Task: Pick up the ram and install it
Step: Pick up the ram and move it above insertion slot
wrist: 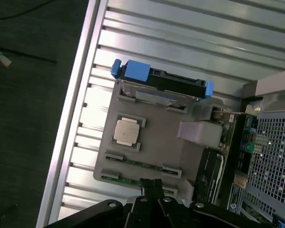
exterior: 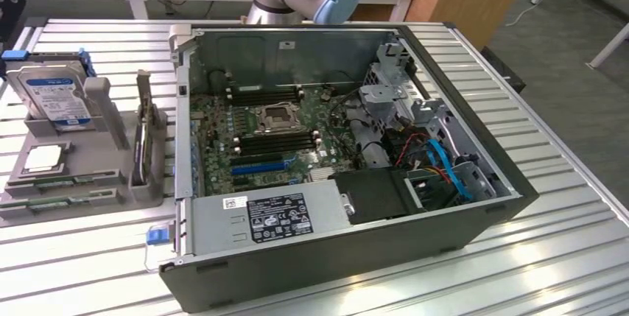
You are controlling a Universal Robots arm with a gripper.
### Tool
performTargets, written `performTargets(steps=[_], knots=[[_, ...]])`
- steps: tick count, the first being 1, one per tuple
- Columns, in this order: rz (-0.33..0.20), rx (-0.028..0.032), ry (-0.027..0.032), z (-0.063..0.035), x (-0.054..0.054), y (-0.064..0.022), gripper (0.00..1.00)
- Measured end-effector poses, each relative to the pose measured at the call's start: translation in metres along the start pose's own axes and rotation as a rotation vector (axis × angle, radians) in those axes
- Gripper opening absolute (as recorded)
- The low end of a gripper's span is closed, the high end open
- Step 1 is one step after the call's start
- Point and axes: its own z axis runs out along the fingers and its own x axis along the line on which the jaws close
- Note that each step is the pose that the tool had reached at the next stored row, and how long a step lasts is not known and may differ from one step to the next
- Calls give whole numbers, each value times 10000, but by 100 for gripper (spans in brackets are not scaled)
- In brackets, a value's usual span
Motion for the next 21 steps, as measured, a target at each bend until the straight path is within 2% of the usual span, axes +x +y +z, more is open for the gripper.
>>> performTargets(steps=[21], knots=[[-3815,-71,171,107,2,-5,11]])
